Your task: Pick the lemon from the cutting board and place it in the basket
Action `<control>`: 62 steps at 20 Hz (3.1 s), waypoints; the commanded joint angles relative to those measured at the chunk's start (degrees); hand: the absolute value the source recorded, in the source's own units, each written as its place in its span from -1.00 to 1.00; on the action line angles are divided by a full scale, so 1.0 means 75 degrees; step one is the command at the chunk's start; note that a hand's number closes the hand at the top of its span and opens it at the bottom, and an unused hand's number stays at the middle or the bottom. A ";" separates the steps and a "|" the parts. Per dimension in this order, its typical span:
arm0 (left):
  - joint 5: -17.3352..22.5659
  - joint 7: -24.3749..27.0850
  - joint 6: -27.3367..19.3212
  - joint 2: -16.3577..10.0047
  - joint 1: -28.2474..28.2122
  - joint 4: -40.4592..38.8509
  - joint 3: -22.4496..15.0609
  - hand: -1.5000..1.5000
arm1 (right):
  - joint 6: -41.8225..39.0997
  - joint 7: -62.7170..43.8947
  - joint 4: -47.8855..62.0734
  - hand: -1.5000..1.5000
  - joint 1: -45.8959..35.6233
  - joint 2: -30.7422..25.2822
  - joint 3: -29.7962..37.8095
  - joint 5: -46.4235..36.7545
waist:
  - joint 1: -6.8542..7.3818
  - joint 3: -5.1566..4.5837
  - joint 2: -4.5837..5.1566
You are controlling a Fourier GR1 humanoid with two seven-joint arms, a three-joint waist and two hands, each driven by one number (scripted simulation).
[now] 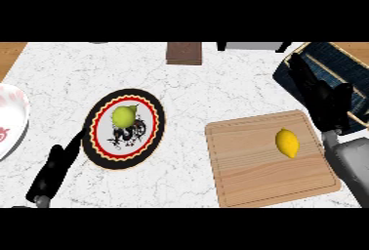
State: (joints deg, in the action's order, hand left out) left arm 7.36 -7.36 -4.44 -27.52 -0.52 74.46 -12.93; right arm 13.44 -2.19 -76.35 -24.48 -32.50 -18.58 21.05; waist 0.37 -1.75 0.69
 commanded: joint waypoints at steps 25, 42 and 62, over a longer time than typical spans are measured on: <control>0.0056 -0.0633 -0.0715 0.0581 0.1399 0.0805 0.0545 0.00 | -0.3812 0.5545 0.0395 -1.00 0.1990 -0.3657 0.1728 -0.2478 | -0.0143 0.0219 -0.0095; -0.0648 -0.0621 -0.0515 0.1061 0.1502 0.0661 0.0785 0.00 | -0.5585 0.5983 0.0789 -1.00 0.2168 -0.3613 0.1834 -0.3709 | -0.0039 0.0235 -0.0095; -0.1224 -0.0830 0.0121 0.1495 0.1836 0.0480 0.1505 0.00 | -0.4880 0.5655 0.1819 -1.00 0.1322 -0.1224 0.2070 -0.5897 | -0.0031 0.0234 -0.0088</control>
State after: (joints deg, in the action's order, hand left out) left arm -0.82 -13.44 -4.71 -16.48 12.77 78.94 -2.70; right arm -22.49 40.21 -63.72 -12.82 -44.51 -2.95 -19.88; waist 0.16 0.01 0.02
